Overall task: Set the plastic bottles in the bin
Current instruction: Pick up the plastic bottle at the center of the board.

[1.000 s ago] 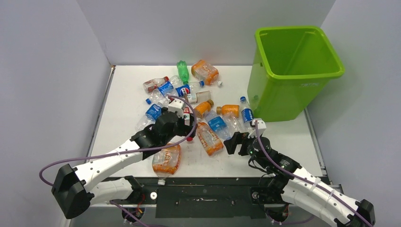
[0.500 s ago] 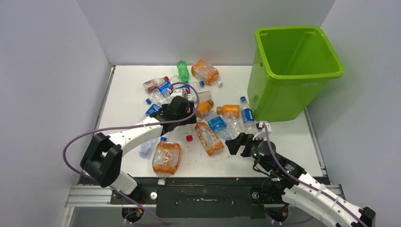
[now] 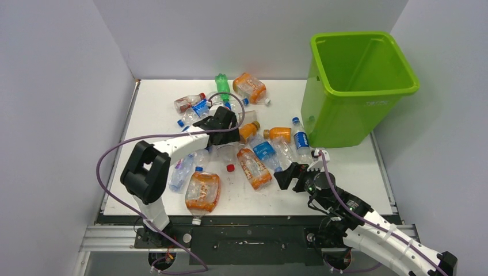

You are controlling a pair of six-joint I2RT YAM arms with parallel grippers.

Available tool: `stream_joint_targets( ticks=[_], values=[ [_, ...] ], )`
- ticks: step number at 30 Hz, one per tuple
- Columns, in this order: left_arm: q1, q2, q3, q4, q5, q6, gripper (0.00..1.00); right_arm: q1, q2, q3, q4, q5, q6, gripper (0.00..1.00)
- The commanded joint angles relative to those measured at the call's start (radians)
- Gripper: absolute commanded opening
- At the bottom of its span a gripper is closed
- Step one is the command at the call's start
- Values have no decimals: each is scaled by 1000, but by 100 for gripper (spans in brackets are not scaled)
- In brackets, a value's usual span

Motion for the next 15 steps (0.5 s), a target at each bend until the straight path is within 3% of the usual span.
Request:
stream_joint_targets(
  ticks=[1, 4, 11, 15],
  values=[
    [24, 56, 71, -26, -5, -6, 99, 9, -7, 47, 18, -1, 5, 96],
    [32, 81, 74, -20, 3, -10, 100, 10, -10, 53, 11, 0, 2, 96],
    [39, 115, 58, 12, 34, -13, 83, 11, -9, 63, 5, 2, -2, 96],
    [40, 121, 48, 31, 50, -6, 69, 11, -8, 64, 3, 2, -3, 96]
  ],
)
